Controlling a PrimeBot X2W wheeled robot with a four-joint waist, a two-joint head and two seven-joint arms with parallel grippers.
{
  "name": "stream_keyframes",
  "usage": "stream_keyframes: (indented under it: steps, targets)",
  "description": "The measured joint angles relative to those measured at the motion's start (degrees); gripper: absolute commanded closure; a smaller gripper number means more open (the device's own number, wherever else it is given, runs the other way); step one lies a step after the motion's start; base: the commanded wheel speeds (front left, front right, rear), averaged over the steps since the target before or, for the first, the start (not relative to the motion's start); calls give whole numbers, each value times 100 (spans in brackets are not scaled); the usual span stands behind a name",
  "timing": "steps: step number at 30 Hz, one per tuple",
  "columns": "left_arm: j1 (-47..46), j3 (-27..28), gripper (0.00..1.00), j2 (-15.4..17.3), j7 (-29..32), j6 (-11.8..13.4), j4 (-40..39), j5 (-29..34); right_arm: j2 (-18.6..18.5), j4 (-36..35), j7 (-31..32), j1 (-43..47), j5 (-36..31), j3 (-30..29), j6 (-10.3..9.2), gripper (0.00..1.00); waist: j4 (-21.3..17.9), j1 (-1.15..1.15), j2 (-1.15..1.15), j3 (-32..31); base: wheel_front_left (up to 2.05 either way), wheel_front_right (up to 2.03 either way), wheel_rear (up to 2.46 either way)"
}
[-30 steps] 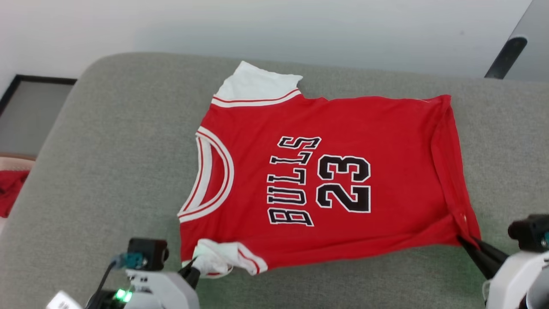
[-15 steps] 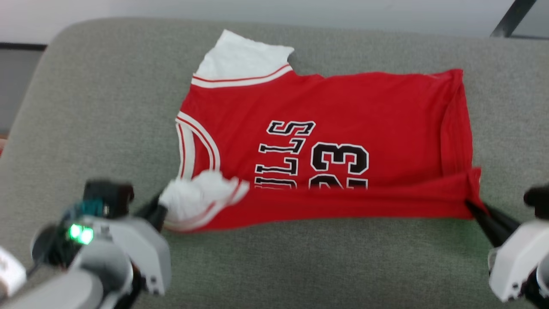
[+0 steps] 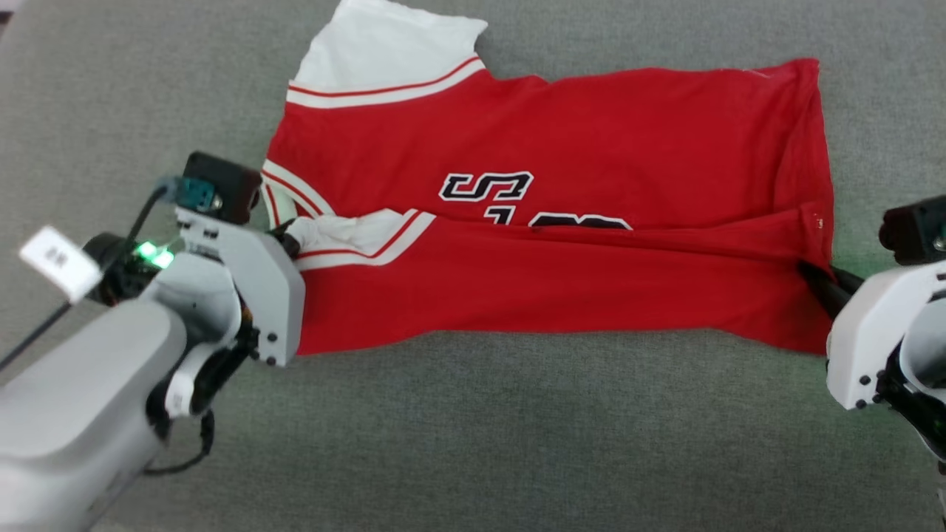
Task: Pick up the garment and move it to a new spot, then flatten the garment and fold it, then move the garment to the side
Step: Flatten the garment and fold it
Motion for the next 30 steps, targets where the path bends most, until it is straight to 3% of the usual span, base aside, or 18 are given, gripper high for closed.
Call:
stream_keyframes:
  steps: [4,7,10,11,12,13,14,16,17,18,30]
  targets:
    - [-224,-85,100,-304,314,-310,654,-188,13,229,214,-178,-10,105,-1,100,-36,0,0,114,0,0,0]
    - [-387,-132,94,-416,624,-466,927,-348,36,291,420,-283,38,146,-1,100,-65,0,0,122,0,0,0]
    - [-485,-130,82,-504,871,-565,1080,-520,36,304,606,-361,108,159,-1,100,-81,0,0,91,0,0,0]
    - [-514,-122,74,-524,975,-570,1126,-601,37,305,657,-370,109,159,-1,100,-81,0,0,74,0,0,0]
    - [-545,-124,50,-528,1080,-580,1169,-637,37,308,723,-371,111,168,-1,100,-80,0,0,53,0,0,0]
    - [-560,-98,0,-538,1192,-570,1192,-738,37,309,777,-375,112,171,-1,100,-80,0,0,29,0,0,0]
    - [-568,-87,0,-542,1290,-561,1207,-806,37,319,821,-389,112,167,-1,98,-80,0,0,3,0,0,0]
    - [-605,-80,0,-536,1446,-550,1201,-875,12,323,921,-422,94,204,-1,66,-78,0,0,-51,0,0,0]
    - [-632,-74,0,-524,1532,-538,1191,-921,25,331,948,-423,96,192,-1,41,-77,0,0,-80,0,0,0]
    - [-656,-67,0,-508,1646,-495,1179,-975,56,348,984,-423,94,168,-1,0,-75,0,0,-112,0,0,0]
    - [-572,24,0,-153,1561,-203,589,-911,132,103,846,-442,57,36,-2,0,-60,0,0,-578,0,0,0]
